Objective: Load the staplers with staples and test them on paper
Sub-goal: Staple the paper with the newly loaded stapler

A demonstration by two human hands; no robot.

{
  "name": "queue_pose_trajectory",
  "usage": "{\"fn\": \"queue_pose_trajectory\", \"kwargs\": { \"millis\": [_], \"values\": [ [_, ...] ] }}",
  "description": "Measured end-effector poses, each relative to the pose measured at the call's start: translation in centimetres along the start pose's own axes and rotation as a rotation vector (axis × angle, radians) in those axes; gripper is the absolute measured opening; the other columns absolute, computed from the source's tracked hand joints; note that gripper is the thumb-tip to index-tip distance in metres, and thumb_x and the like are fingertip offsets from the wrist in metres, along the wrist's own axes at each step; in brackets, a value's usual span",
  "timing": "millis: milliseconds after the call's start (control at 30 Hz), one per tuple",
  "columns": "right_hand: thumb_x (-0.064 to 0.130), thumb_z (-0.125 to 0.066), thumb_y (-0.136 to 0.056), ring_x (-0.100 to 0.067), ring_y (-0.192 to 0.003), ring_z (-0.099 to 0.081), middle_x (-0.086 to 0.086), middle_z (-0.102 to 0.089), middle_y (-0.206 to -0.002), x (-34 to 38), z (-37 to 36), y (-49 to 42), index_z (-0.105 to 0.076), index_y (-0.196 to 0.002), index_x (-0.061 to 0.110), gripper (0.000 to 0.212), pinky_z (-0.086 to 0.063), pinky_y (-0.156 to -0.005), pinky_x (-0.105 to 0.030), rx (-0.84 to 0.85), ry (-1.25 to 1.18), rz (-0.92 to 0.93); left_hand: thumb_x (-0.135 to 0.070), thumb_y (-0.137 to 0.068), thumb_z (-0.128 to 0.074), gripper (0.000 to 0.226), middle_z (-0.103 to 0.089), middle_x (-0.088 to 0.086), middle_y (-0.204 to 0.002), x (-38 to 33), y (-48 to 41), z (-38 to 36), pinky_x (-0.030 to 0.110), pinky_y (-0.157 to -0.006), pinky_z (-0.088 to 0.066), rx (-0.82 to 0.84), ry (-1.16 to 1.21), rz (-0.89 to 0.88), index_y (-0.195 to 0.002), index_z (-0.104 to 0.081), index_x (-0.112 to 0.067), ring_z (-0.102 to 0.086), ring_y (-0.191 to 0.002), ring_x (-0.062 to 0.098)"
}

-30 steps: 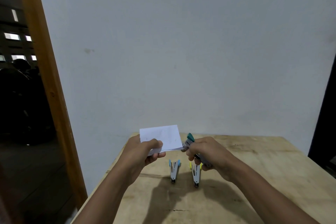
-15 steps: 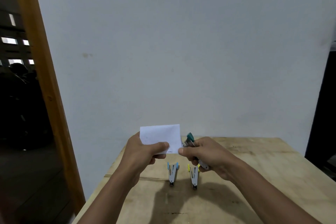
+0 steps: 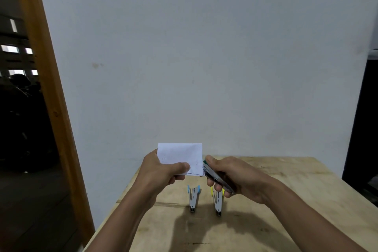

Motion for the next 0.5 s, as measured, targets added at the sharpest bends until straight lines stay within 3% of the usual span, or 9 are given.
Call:
{"fn": "queue_pose_trajectory", "kwargs": {
  "millis": [267,500],
  "values": [
    [0.054,-0.057,-0.091,-0.013,-0.064,-0.054,-0.001,-0.067,-0.081,0.04,0.27,0.31,-0.069,-0.096,0.012,0.045,-0.041,-0.055,-0.025,0.01,0.033,0.02,-0.007,-0.065,-0.084,0.039,-0.073,0.007,-0.077,0.11,-0.17,-0.01,0.028,-0.056,-0.049,-0.021,-0.066,-0.026,-0.099,-0.066,-0.013,-0.065,-0.055,0.015],
    [0.058,-0.062,-0.086,-0.011,-0.064,-0.054,-0.001,-0.067,-0.082,-0.12,0.28,0.25,-0.07,-0.096,0.012,0.047,-0.04,-0.055,-0.025,0.058,0.03,0.008,-0.004,-0.067,-0.083,0.038,-0.069,0.005,-0.071,0.19,-0.35,-0.12,0.024,-0.052,-0.046,-0.001,-0.03,0.011,-0.101,-0.066,-0.008,-0.062,-0.053,0.014]
  ]
}}
Point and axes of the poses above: each hand's wrist, its own y-axis away from the middle knuckle, its own z-axis out of the back of the hand, x = y × z, the point moved 3 cm from there along -y, towards the middle knuckle
